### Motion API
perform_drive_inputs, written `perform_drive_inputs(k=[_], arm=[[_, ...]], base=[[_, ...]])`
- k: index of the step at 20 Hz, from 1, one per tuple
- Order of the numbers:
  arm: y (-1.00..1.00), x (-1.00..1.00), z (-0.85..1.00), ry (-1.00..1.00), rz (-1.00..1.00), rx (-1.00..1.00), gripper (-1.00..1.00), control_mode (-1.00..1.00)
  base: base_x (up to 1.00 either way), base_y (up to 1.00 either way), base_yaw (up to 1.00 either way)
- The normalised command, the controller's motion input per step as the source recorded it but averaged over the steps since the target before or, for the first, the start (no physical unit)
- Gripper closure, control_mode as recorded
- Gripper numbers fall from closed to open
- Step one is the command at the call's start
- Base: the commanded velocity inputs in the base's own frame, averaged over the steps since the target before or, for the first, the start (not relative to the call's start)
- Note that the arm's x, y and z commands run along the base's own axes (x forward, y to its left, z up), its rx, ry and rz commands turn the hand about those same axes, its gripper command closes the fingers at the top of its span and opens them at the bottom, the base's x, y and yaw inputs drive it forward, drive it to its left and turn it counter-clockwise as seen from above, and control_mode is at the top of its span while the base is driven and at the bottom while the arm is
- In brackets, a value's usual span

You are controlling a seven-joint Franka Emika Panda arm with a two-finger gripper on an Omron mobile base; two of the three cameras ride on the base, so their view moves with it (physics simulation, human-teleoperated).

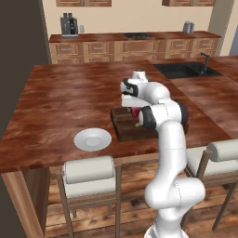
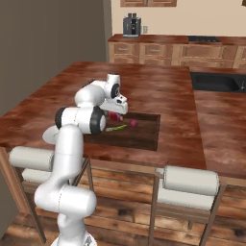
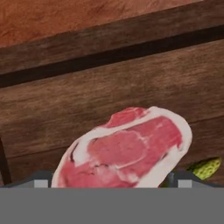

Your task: Create a steak meal by picking up the steak and asparagus from the tray and placing them on the plate. Leave the radish on the tray.

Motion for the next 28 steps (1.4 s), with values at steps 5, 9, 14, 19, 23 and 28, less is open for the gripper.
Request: perform_drive_inputs(k=[5,9,14,19,23,28], arm=[[0.00,-0.22,-0.24,-0.06,-0.04,-0.01,1.00,-1.00],[0.00,-0.54,0.02,-0.15,-0.01,0.00,1.00,-1.00],[0.11,-0.88,0.21,-0.22,0.00,0.00,1.00,-1.00],[0.40,-0.95,0.33,-0.31,0.00,0.00,1.00,-1.00],[0.60,-0.94,0.35,-0.28,0.00,0.00,1.00,-1.00],[0.73,-0.68,0.42,-0.13,0.00,0.00,1.00,-1.00]], base=[[0.00,0.00,0.00],[0.00,0.00,0.00],[0.00,0.00,0.00],[0.00,0.00,0.00],[0.00,0.00,0.00],[0.00,0.00,0.00]])
